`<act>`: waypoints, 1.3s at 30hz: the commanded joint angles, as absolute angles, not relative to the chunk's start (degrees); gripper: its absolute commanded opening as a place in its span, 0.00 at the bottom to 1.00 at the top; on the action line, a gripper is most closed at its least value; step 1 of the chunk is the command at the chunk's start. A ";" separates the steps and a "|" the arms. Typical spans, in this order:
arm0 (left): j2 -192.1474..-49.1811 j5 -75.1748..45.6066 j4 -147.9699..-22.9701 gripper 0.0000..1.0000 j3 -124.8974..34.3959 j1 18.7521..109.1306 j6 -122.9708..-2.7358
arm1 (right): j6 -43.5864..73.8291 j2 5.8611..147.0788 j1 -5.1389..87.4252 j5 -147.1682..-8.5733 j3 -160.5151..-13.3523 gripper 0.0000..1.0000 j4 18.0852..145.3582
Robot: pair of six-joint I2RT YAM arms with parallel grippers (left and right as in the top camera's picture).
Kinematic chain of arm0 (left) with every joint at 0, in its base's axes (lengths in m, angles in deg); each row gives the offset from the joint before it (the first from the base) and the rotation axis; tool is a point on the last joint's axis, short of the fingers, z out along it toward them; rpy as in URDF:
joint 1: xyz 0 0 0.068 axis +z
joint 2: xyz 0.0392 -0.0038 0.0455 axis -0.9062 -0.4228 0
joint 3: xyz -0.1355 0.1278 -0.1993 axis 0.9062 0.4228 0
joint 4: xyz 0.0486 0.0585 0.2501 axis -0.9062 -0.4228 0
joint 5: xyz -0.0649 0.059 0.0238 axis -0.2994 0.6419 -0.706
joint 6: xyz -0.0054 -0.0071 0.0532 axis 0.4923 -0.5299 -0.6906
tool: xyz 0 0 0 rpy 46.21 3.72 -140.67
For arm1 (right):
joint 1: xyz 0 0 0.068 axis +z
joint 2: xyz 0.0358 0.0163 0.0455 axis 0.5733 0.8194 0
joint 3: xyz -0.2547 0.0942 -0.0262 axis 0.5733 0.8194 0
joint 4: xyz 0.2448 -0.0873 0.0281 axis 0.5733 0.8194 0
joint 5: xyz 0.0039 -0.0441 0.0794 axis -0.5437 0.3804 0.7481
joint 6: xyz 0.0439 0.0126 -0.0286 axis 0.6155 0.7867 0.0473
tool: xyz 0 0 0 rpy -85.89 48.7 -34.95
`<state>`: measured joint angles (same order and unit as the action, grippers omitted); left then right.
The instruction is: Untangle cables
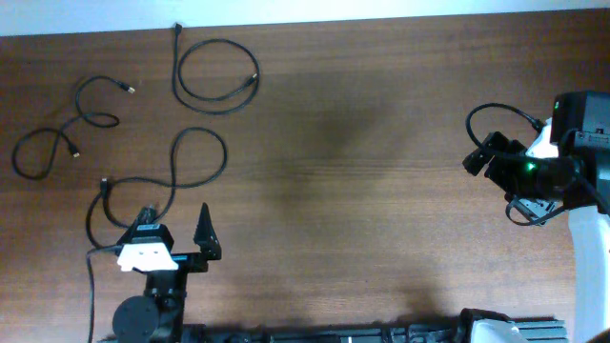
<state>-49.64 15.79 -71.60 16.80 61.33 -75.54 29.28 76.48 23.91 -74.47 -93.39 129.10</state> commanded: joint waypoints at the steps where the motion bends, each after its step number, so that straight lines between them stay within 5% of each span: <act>1: -49.40 15.60 -67.43 0.99 20.45 61.07 -76.46 | 29.15 76.48 23.69 -75.43 -92.98 0.99 129.07; 15: -49.40 17.78 -52.83 0.99 34.26 61.07 -76.46 | 29.15 76.48 23.69 -75.43 -92.98 0.99 129.07; 39: -54.49 21.21 -55.36 0.99 34.11 61.00 -78.36 | 29.15 76.48 23.69 -75.43 -92.98 0.99 129.07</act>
